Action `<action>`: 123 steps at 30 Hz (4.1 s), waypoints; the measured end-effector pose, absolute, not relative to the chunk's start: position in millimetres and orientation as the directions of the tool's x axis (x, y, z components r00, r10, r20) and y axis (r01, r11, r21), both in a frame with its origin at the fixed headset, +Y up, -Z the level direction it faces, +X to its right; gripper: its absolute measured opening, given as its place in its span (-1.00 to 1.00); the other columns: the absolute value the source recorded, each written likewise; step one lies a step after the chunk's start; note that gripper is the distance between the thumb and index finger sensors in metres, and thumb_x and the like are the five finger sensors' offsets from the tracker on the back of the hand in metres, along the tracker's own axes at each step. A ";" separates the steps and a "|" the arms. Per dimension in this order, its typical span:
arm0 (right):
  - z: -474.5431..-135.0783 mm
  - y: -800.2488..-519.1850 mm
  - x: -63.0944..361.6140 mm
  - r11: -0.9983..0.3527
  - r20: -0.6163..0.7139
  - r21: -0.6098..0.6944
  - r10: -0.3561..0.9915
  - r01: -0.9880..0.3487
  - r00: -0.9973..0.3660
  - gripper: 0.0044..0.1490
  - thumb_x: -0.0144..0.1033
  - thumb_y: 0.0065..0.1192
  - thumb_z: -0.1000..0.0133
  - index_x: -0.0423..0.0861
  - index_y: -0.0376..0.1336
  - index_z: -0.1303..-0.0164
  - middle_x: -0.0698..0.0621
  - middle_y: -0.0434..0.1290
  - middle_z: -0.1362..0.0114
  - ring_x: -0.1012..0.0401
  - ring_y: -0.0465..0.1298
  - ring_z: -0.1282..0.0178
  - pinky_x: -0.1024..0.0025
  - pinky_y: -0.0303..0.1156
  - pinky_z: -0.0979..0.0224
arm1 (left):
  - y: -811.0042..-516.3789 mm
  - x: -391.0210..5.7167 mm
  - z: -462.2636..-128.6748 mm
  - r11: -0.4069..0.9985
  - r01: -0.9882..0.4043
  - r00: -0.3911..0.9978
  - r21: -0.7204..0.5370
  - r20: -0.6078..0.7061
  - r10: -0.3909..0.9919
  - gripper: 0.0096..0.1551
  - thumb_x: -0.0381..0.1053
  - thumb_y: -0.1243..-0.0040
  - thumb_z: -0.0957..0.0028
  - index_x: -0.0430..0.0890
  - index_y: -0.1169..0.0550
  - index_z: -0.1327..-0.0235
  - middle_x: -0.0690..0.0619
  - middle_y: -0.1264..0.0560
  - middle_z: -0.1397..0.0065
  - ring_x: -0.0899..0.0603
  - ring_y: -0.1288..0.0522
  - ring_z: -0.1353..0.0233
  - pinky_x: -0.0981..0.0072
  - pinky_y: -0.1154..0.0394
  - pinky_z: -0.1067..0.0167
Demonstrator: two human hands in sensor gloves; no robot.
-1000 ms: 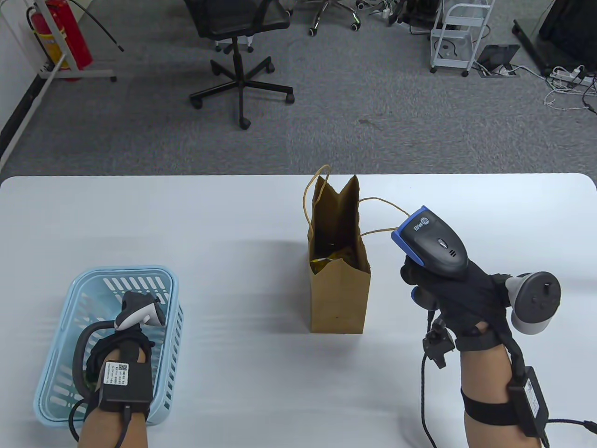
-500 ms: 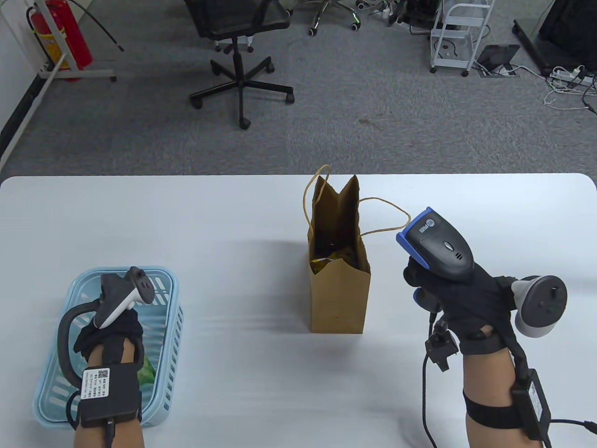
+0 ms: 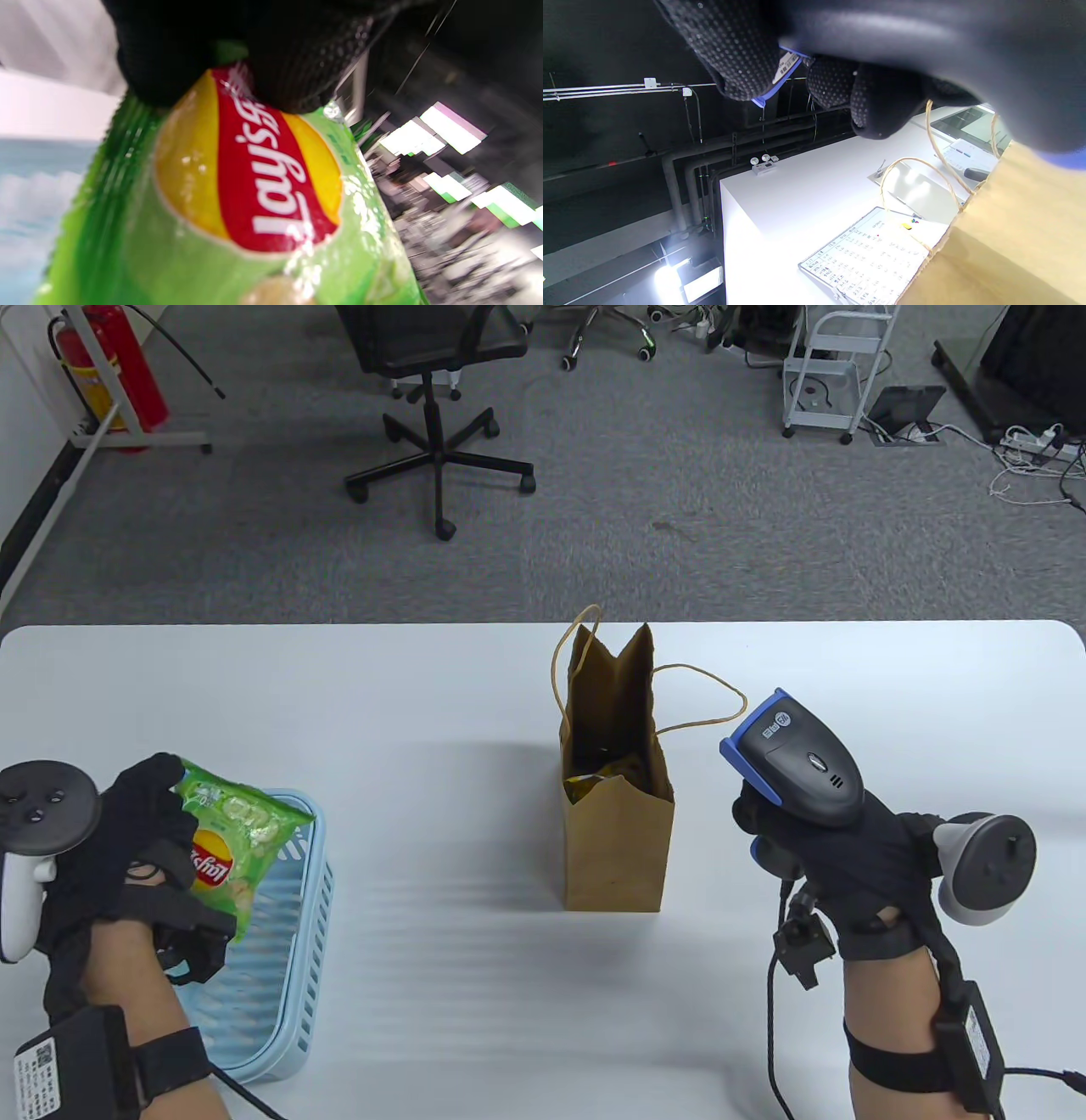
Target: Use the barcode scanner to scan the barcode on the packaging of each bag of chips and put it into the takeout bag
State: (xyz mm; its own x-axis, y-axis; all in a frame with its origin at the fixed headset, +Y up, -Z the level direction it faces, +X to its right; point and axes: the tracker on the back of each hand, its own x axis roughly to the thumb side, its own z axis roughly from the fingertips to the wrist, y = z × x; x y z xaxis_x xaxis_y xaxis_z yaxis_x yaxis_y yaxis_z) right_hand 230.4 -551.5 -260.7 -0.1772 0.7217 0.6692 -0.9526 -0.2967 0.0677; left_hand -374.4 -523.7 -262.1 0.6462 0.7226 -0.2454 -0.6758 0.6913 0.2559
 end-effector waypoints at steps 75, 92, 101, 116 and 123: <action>-249.7 -561.4 148.9 -0.458 0.674 0.378 0.732 -0.804 -0.100 -0.27 -0.16 0.39 -0.27 -0.46 0.30 -0.39 -0.25 0.59 -0.17 -0.06 0.74 0.07 -0.09 0.60 -0.03 | -630.5 -165.2 -340.4 -0.337 -0.766 -0.574 -0.547 0.347 0.742 -0.49 -0.20 -0.36 -0.08 0.06 -0.54 -0.31 0.04 -0.52 -0.31 -0.10 -0.62 -0.23 0.02 -0.65 -0.21; -242.3 -536.1 216.5 -0.274 0.711 0.247 0.703 -0.929 -0.018 -0.26 -0.16 0.37 -0.28 -0.45 0.28 -0.41 -0.25 0.58 -0.19 -0.06 0.73 0.05 -0.09 0.60 -0.05 | -535.2 -112.9 -372.7 0.070 -0.927 -0.107 -0.368 0.439 0.892 -0.49 -0.22 -0.31 -0.11 0.13 -0.50 -0.32 0.11 -0.46 -0.35 -0.08 -0.54 -0.32 -0.03 -0.54 -0.37; -245.1 -536.6 218.8 -0.267 0.705 0.240 0.709 -0.933 -0.021 -0.26 -0.15 0.37 -0.28 -0.45 0.28 -0.41 -0.25 0.58 -0.19 -0.06 0.73 0.04 -0.09 0.59 -0.05 | -538.0 -98.6 -390.5 0.186 -0.949 0.085 -0.256 0.358 0.930 -0.49 -0.21 -0.31 -0.13 0.16 -0.49 -0.32 0.13 -0.45 -0.37 -0.05 -0.54 -0.35 0.01 -0.54 -0.42; -242.6 -535.3 217.7 -0.278 0.713 0.239 0.700 -0.931 -0.026 -0.26 -0.15 0.37 -0.28 -0.45 0.28 -0.41 -0.25 0.58 -0.20 -0.07 0.73 0.04 -0.09 0.59 -0.05 | -544.3 -78.0 -393.8 0.388 -0.896 0.338 -0.217 0.234 0.912 -0.44 -0.24 -0.25 -0.15 0.02 -0.46 -0.45 0.00 -0.42 -0.46 -0.26 -0.49 -0.43 -0.10 -0.52 -0.30; -243.6 -535.4 217.7 -0.276 0.709 0.237 0.705 -0.932 -0.029 -0.26 -0.15 0.37 -0.28 -0.45 0.28 -0.41 -0.25 0.58 -0.19 -0.07 0.73 0.04 -0.09 0.59 -0.05 | -526.5 -70.7 -377.6 0.581 -0.799 0.533 -0.156 0.262 0.804 -0.37 -0.16 -0.23 -0.17 -0.07 -0.42 -0.56 -0.15 -0.32 -0.61 -0.47 -0.35 -0.53 -0.13 -0.52 -0.25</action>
State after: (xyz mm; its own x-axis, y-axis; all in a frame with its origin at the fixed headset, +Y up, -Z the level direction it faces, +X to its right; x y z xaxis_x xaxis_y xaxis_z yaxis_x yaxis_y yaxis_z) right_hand 217.7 -535.4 -243.6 -0.0286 0.7046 0.7090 -0.9315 -0.2760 0.2367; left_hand -70.7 -526.5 -377.6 0.5334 0.8043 0.2619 -0.7991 0.5807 -0.1559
